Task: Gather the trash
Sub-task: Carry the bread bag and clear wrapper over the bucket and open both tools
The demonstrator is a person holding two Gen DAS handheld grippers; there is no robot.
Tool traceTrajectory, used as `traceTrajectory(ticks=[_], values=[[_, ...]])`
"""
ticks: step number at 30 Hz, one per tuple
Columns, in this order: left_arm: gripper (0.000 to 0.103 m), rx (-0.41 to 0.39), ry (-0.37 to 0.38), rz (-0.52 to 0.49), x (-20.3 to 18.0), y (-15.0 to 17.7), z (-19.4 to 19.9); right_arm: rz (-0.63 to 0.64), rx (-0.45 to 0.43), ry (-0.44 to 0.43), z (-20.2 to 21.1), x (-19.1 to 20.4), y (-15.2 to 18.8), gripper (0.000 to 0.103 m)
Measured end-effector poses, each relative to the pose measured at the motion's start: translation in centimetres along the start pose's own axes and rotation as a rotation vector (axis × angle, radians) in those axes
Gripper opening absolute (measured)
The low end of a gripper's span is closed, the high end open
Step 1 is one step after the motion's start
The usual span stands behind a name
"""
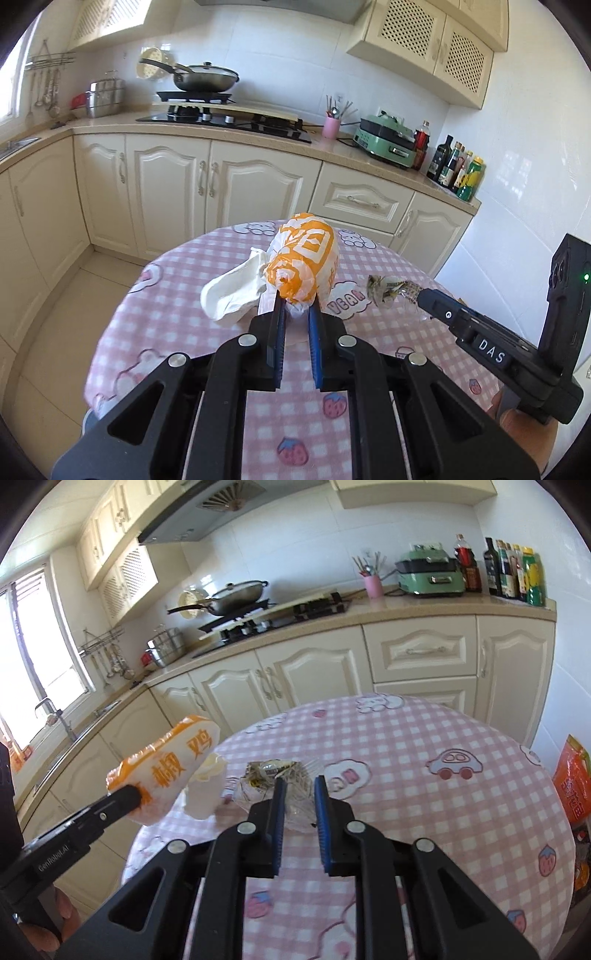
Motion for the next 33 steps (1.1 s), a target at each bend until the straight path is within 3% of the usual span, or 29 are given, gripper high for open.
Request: traceTrajectory(ticks=[9,15,20,26,33], values=[[0.01,-0.072,-0.066,0.067,5.7,1.5,8.5,0.101,-0.007,-0.125,3.6,10.6,1.5,0.015],[0.01,-0.041,-0.057,0.112,8.1,3.2,9.6,0.149,0.007,-0.144,4.2,15.9,3.3,0.015],[0.01,-0.061,-0.059,0.156,9.8,3.8,10.8,0.175,0.032,-0.152,4.0,17.3,4.3,0.015],[0.01,-0.095,-0.125,0.208,13.3,5.0,13.4,0.225,0.057,-0.2,3.6,20.8,5.7,0.015],[0.01,-0.072,-0.249,0.293,19.1,8.1,15.6,0.31,0.127,-0.293,1.8,28.0,9.3,0.015]])
Point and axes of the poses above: each gripper's, at about its wrist camera, not at the fingertips, and z roughly against the way its jaws point, x to its left, y to its underside, the point moved 6 cm from there along -z, roughly the way its jaws point, and after that the axes turned 7 degrees about y, right-handed, at the moved point
